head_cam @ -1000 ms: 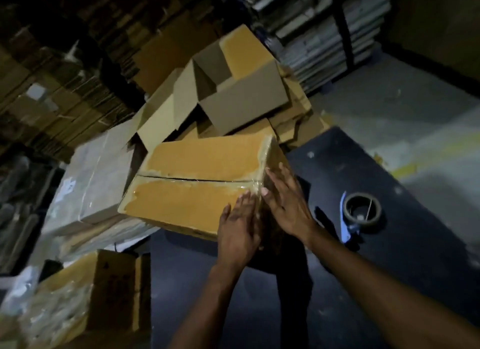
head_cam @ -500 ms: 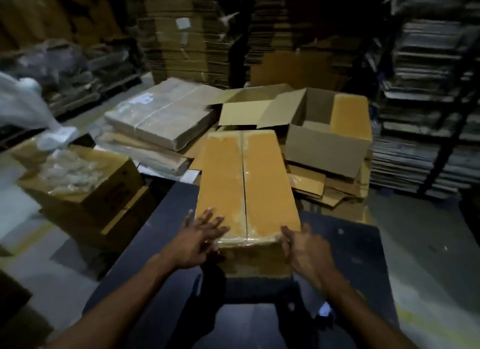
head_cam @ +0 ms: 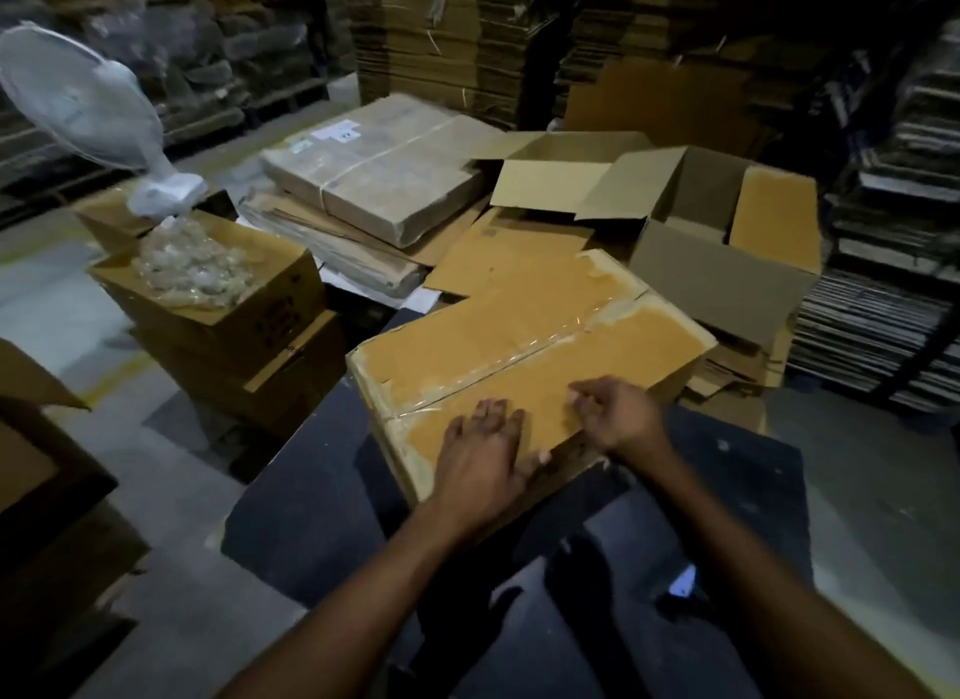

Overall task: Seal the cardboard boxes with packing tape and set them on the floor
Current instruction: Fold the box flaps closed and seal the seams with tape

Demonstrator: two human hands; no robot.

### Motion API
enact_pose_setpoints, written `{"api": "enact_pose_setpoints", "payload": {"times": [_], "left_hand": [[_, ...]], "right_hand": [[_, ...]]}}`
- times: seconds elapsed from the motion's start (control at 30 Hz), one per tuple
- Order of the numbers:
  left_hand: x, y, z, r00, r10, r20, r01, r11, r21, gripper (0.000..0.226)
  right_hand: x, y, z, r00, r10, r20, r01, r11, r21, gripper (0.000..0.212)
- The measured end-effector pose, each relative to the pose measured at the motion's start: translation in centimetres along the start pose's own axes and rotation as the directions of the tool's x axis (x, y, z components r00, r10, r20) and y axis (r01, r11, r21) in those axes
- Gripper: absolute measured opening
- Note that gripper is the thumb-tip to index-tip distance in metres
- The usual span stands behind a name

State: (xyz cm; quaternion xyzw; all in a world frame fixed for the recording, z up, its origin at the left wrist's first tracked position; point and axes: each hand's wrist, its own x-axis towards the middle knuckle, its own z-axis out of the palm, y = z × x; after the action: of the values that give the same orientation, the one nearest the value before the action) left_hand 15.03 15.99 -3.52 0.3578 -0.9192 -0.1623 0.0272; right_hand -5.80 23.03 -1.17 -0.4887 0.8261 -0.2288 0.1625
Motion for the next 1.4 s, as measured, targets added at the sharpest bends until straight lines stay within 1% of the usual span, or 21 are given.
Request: {"api": "enact_pose_setpoints", "payload": {"times": [0.07,0.13,0.23,0.33,0.4,0.47,0.53,0.6,0.67,0.7,0.77,0.8,0.87,0.93,1.0,1.07,1.13,1.2,1.27,1.3,1.4], "left_hand": [[-0.2,1.1,2.2,0.998,-0.042,0.050,0.038,0.996,0.081,0.084],[0.1,1.3,2.9,0.997,-0.041,0.062,0.029,0.984,0.175,0.084],[0.6,-0.4,2.4,0.998,0.022,0.066,-0.034,0.982,0.185,0.072],[2.1,-4.2,0.5,0.984,0.112,0.139,-0.137,0.973,0.185,0.069],[4.4,-6.5,-2.0,0.967,0.121,0.223,-0.175,0.953,0.246,0.073],[6.7,-7.7,-4.4,0.960,0.092,0.263,-0.185,0.916,0.356,0.067],[8.2,-8.7,-6.0,0.981,0.019,0.191,-0.097,0.908,0.407,0.060],[9.0,-10.0,-6.5,0.995,-0.080,0.062,0.048,0.914,0.404,0.056],[8.9,-11.7,-6.2,0.985,-0.173,-0.004,0.163,0.925,0.342,0.053],[8.7,-12.8,-5.7,0.979,-0.196,-0.050,0.202,0.943,0.265,0.050],[8.4,-14.6,-4.8,0.948,-0.266,-0.175,0.269,0.963,-0.007,0.046],[8.1,-15.1,-4.5,0.918,-0.327,-0.225,0.295,0.941,-0.166,0.046],[7.3,-15.7,-3.8,0.867,-0.428,-0.254,0.320,0.870,-0.376,0.054],[6.3,-14.9,-3.1,0.843,-0.471,-0.259,0.325,0.831,-0.451,0.058],[5.1,-13.2,-2.1,0.827,-0.488,-0.279,0.305,0.806,-0.507,0.060],[3.5,-10.7,-0.9,0.808,-0.526,-0.266,0.291,0.748,-0.597,0.061],[2.1,-7.7,0.0,0.805,-0.575,-0.145,0.291,0.596,-0.749,0.064],[1.4,-5.1,1.0,0.830,-0.558,-0.013,0.289,0.450,-0.845,0.069],[1.3,-3.6,1.7,0.852,-0.522,0.021,0.283,0.427,-0.859,0.079],[1.5,-3.5,1.8,0.856,-0.517,0.012,0.279,0.443,-0.852,0.082],[3.2,-5.7,2.0,0.867,-0.498,-0.014,0.264,0.484,-0.834,0.080]], "right_hand": [[2.2,3.5,-1.3,1.000,0.022,0.009,-0.020,0.984,-0.175,0.069],[3.4,6.2,-1.7,0.995,0.052,0.086,-0.022,0.950,-0.312,0.076],[2.8,7.4,-0.8,0.994,0.049,0.102,-0.013,0.944,-0.329,0.077],[1.6,6.1,0.6,0.994,0.063,0.089,-0.026,0.930,-0.367,0.082],[1.1,4.4,1.5,0.995,0.067,0.075,-0.033,0.926,-0.377,0.083],[0.5,2.3,2.6,0.996,0.048,0.077,-0.013,0.917,-0.399,0.084],[-0.2,-0.7,3.9,0.991,0.070,0.110,-0.021,0.918,-0.396,0.079],[-0.7,-4.3,5.3,0.981,0.086,0.173,-0.009,0.915,-0.404,0.073],[-1.8,-8.7,6.4,0.967,0.067,0.248,0.044,0.907,-0.418,0.065],[-2.4,-10.5,6.9,0.962,0.044,0.270,0.069,0.916,-0.395,0.059],[-3.2,-13.2,6.5,0.948,-0.004,0.317,0.104,0.948,-0.300,0.048],[-3.2,-14.0,6.0,0.946,-0.028,0.324,0.106,0.969,-0.224,0.046],[-1.9,-13.7,4.8,0.954,-0.044,0.296,0.066,0.996,-0.067,0.043],[0.5,-11.6,3.2,0.967,-0.028,0.253,0.020,0.999,0.033,0.043],[3.3,-8.4,1.6,0.982,0.002,0.190,-0.009,0.999,0.032,0.044],[6.2,-4.7,-0.3,0.995,0.079,0.061,-0.074,0.994,-0.080,0.050],[8.8,-0.3,-2.1,0.980,0.194,-0.052,-0.201,0.962,-0.183,0.061],[10.3,4.2,-3.4,0.958,0.287,-0.001,-0.283,0.944,-0.169,0.082],[9.8,7.5,-3.5,0.951,0.286,0.120,-0.277,0.957,-0.083,0.100],[8.8,8.1,-3.3,0.954,0.269,0.135,-0.264,0.963,-0.051,0.100],[4.7,8.9,-1.9,0.975,0.215,0.057,-0.217,0.976,0.027,0.085]]}}
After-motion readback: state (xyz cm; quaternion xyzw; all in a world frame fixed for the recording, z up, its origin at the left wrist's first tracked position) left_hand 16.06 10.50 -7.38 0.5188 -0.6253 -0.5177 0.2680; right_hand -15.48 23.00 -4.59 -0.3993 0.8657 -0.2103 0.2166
